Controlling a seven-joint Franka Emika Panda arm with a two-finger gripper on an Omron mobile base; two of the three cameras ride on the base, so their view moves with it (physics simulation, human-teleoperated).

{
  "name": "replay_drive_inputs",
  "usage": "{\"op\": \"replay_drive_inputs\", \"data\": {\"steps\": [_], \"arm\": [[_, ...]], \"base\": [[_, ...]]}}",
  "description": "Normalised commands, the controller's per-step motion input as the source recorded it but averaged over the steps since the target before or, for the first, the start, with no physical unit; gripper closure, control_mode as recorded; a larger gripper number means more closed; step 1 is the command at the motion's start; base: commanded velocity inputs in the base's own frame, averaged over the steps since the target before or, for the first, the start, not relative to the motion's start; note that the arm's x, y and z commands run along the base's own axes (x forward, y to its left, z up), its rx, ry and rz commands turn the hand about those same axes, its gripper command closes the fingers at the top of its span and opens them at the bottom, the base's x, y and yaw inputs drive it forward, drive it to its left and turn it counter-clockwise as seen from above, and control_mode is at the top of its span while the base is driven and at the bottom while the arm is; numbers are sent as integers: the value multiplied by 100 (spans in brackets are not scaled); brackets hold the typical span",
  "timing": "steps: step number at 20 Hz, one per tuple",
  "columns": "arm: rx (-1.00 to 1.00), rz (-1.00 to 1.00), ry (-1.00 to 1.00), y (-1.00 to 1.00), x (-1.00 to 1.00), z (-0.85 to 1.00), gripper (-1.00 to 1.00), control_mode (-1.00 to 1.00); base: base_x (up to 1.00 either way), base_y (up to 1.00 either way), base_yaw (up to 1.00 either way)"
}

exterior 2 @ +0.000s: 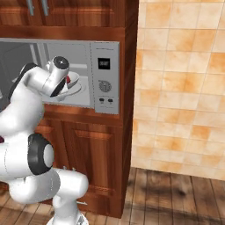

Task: The microwave is finished heating the steak and garlic. Take the bowl containing the food and place it on the dining counter.

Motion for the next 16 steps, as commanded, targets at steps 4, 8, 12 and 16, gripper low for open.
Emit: {"op": "replay_drive_inputs", "data": {"steps": [4, 8, 12, 16], "arm": [[-2, 0, 0, 51, 100, -36, -100, -100], [-2, 0, 0, 26, 99, -29, -100, -100], [-6, 0, 0, 9, 86, -23, -100, -100], [-6, 0, 0, 8, 74, -21, -100, -100]], "base": [[0, 0, 0], [0, 0, 0], [0, 0, 0], [0, 0, 0]]}}
